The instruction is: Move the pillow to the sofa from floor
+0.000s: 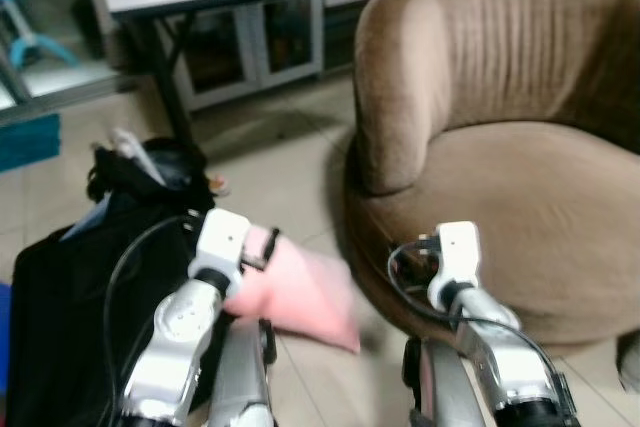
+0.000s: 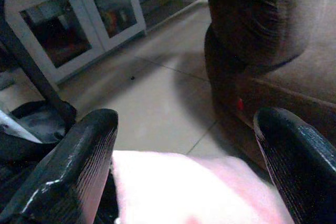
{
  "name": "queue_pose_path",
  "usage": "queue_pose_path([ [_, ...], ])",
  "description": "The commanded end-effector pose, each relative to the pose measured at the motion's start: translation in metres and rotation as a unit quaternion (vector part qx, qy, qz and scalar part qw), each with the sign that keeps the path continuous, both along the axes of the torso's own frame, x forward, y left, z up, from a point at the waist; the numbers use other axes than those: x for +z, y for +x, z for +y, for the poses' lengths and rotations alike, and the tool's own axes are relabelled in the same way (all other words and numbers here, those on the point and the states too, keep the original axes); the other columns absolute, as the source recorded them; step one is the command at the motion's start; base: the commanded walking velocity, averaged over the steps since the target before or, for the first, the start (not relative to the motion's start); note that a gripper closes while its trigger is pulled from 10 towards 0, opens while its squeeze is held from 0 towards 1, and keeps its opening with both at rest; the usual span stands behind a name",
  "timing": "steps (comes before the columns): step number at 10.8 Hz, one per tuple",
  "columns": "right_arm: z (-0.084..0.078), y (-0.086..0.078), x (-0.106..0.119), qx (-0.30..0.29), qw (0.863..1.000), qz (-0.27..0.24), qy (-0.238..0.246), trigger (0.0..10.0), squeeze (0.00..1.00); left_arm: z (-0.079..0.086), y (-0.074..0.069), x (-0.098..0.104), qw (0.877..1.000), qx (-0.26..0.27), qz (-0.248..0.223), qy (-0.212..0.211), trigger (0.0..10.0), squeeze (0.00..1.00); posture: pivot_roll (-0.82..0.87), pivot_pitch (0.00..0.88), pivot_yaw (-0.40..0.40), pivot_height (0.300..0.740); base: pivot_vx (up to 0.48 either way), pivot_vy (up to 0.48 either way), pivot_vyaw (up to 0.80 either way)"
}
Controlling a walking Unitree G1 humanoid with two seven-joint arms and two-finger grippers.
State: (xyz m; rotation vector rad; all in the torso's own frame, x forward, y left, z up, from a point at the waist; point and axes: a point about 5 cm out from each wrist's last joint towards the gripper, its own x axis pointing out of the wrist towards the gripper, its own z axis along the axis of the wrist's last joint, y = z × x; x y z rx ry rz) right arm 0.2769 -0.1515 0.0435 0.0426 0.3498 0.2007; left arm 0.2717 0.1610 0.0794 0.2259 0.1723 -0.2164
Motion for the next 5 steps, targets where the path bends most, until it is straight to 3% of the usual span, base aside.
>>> queue_pose_path([
  [1,-0.003,0.003,0.004,-0.003,1.000,-0.006,0.001,10.0,0.00,0.008,0.004,-0.001,0.999,0.032,0.008,0.011,10.0,0.00,0.04,0.000,0.038,0.529,0.000,0.000,0.00],
  [3,-0.002,0.002,0.004,-0.001,1.000,-0.005,0.001,10.0,0.00,0.014,0.004,-0.002,0.998,0.055,0.009,0.013,10.0,0.00,0.04,0.000,0.036,0.529,0.000,0.000,0.00],
  [4,-0.002,0.002,0.004,0.000,1.000,-0.005,0.000,10.0,0.00,0.025,0.007,-0.004,0.996,0.091,0.013,0.017,10.0,0.00,0.04,0.000,0.033,0.529,0.000,0.000,0.00],
  [5,-0.001,0.003,0.005,0.008,1.000,-0.005,-0.005,10.0,0.00,0.047,0.012,-0.013,0.989,0.138,0.044,0.009,10.0,0.00,0.04,0.000,0.026,0.529,0.000,0.000,0.00],
])
